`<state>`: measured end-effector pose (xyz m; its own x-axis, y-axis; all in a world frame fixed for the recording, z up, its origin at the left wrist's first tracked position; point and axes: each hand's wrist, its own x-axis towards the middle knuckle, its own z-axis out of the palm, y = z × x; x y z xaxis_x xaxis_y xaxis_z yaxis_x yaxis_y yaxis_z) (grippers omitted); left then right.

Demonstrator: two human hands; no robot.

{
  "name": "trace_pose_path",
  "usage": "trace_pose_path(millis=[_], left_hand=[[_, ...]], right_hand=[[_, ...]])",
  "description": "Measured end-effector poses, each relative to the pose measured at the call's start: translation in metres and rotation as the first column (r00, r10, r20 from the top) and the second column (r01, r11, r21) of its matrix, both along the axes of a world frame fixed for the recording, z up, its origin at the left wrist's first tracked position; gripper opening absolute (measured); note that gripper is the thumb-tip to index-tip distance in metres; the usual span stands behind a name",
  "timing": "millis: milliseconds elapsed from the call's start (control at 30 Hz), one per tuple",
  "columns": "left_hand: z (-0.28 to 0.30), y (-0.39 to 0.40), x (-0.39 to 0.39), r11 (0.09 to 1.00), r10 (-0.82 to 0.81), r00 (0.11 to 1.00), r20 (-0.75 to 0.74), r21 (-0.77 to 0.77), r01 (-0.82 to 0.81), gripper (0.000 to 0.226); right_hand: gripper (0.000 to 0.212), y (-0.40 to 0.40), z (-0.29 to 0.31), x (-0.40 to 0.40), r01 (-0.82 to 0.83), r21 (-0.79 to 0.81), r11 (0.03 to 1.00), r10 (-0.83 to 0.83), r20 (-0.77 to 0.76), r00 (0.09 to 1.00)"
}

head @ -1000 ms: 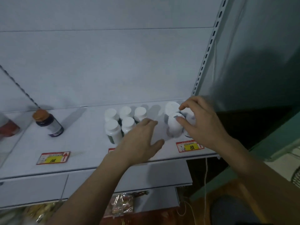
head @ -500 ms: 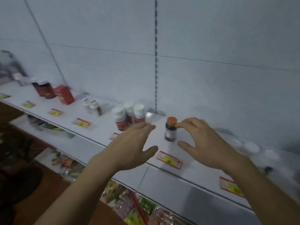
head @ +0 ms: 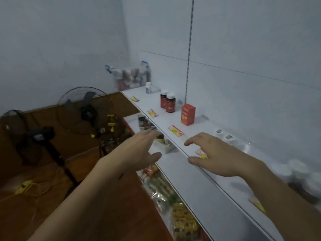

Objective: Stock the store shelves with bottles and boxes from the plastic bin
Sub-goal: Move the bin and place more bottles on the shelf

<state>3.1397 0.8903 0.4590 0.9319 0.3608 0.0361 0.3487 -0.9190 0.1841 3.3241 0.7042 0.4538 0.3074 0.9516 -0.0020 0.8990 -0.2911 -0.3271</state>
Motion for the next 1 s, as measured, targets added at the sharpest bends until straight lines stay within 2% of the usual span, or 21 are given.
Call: trace_pose_path(millis=[300, 500, 733, 900, 1000], left_hand=[[0.013, 0.224, 0.044, 0.967, 0.254, 0.961, -0.112, 0.043, -0.250, 0.088], [0.047, 0.370, 0.079, 0.938, 0.346, 0.932, -0.109, 0.016, -0.346, 0.090], [0.070, 0.504, 0.124, 0.920, 0.392, 0.912, -0.120, 0.070, -0.386, 0.075], [0.078, 0.592, 0.160, 0.921, 0.388, 0.921, -0.021, 0.045, -0.387, 0.063], [0.075, 0.647, 0.183, 0.925, 0.373, 0.926, 0.049, 0.055, -0.375, 0.057]], right_hand=[[0.071, 0.266, 0.029, 0.065, -0.200, -0.090, 0.976, 0.213, 0.172, 0.962], [0.075, 0.435, 0.057, 0.131, -0.230, -0.105, 0.967, 0.246, 0.174, 0.954], [0.066, 0.585, 0.067, 0.189, -0.198, -0.035, 0.980, 0.201, 0.166, 0.965], [0.039, 0.673, 0.071, 0.217, -0.147, 0.095, 0.985, 0.139, 0.084, 0.987], [0.041, 0.726, 0.073, 0.230, -0.117, 0.157, 0.981, 0.100, 0.117, 0.988]])
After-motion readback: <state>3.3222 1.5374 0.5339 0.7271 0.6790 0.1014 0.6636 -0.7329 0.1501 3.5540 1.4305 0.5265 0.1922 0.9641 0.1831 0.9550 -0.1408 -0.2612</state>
